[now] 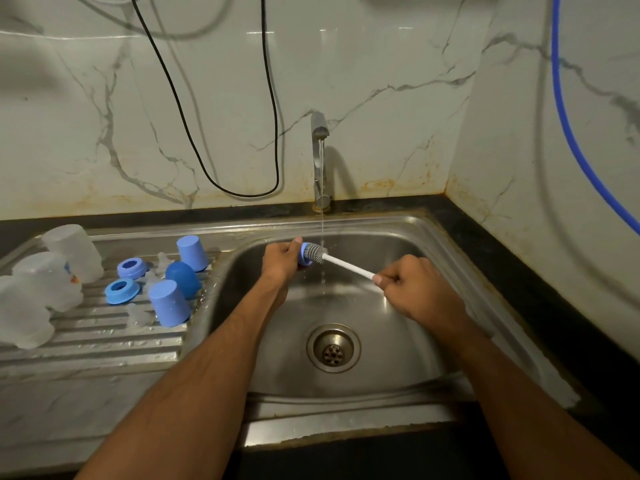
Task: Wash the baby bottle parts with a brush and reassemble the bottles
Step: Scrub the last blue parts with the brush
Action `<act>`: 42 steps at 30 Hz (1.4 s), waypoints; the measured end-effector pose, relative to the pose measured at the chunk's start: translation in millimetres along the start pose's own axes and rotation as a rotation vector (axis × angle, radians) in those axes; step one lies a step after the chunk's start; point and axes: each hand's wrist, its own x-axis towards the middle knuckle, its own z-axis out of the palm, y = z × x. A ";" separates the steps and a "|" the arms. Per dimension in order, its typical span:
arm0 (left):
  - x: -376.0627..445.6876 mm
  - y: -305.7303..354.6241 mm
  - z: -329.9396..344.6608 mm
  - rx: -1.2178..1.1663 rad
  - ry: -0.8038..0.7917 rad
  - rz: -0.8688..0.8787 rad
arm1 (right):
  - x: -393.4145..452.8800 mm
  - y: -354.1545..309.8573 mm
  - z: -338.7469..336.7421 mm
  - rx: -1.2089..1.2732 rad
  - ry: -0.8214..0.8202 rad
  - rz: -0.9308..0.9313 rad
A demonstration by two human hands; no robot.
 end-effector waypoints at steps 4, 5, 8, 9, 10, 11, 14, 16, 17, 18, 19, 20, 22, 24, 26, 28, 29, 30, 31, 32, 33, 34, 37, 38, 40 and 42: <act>-1.6 0.8 4.6 -0.007 -0.024 0.016 | -4.6 -0.9 6.2 -0.040 0.026 0.059; -1.5 0.3 4.1 -0.014 -0.025 0.017 | -4.6 -0.5 7.6 -0.018 -0.016 0.070; -3.7 2.4 -2.6 -0.076 -0.020 -0.012 | -2.7 1.2 7.4 0.079 -0.131 0.067; -4.4 3.0 -4.9 -0.122 -0.025 -0.027 | -2.0 0.8 4.6 0.095 -0.127 0.076; -6.3 3.5 -6.4 -0.172 -0.026 -0.051 | -1.9 1.6 1.0 0.091 -0.104 0.085; -7.3 3.1 -7.8 -0.223 -0.021 -0.080 | -2.4 1.2 -2.8 0.068 -0.074 0.088; -9.6 3.9 -8.9 -0.339 -0.012 -0.186 | -6.0 -3.3 -5.5 0.043 0.026 0.053; -9.9 4.1 -8.2 -0.391 -0.023 -0.232 | -6.8 -9.3 0.9 0.076 0.017 0.008; -9.8 3.4 -7.3 -0.398 -0.036 -0.232 | -7.2 -12.6 5.2 0.075 -0.007 -0.010; -10.0 3.0 -5.6 -0.380 -0.050 -0.218 | -7.4 -14.2 8.1 0.060 -0.027 -0.020; -8.0 1.1 -3.1 -0.335 -0.059 -0.191 | -6.3 -14.8 10.4 0.039 -0.033 -0.024; -8.3 1.4 -0.2 -0.272 -0.068 -0.151 | -4.2 -14.4 11.3 0.018 -0.021 -0.029; -7.1 0.7 6.9 -0.151 -0.056 -0.056 | -4.2 -14.5 10.4 -0.002 0.010 -0.039; -3.3 0.4 8.9 -0.071 0.009 -0.006 | -8.6 -13.8 9.1 0.026 -0.002 -0.049; 0.0 -1.5 4.7 -0.033 0.057 0.005 | -14.4 -12.8 8.7 0.045 -0.027 -0.063; 0.5 -0.9 3.6 -0.016 0.040 0.031 | -14.9 -13.1 7.4 0.036 -0.022 -0.059; -2.0 -0.3 5.3 -0.009 0.023 0.049 | -13.0 -14.0 6.9 0.026 -0.007 -0.052; -5.7 1.9 8.1 -0.006 0.008 0.059 | -11.2 -15.5 6.4 0.020 0.009 -0.044; -8.1 3.4 11.0 -0.012 0.005 0.063 | -10.2 -17.1 6.6 0.023 0.018 -0.044; -9.1 4.5 12.1 -0.033 0.019 0.062 | -9.8 -18.1 7.9 0.034 0.015 -0.048; -7.8 5.2 11.0 -0.057 0.046 0.060 | -11.1 -19.0 8.8 0.048 0.009 -0.054; -5.0 5.1 8.2 -0.076 0.074 0.058 | -12.8 -18.8 8.5 0.059 -0.004 -0.053; 0.1 1.9 -2.6 -0.157 0.087 0.015 | -12.7 -12.2 8.4 0.080 -0.012 -0.032; -1.8 1.8 -4.0 -0.230 0.068 -0.023 | -11.0 -11.2 8.2 0.091 -0.002 -0.016; -7.1 2.9 -1.7 -0.385 0.011 -0.102 | -8.3 -13.6 9.5 0.123 0.028 -0.008; -10.7 3.6 4.3 -0.464 -0.032 -0.139 | -7.8 -18.2 12.0 0.141 0.040 -0.020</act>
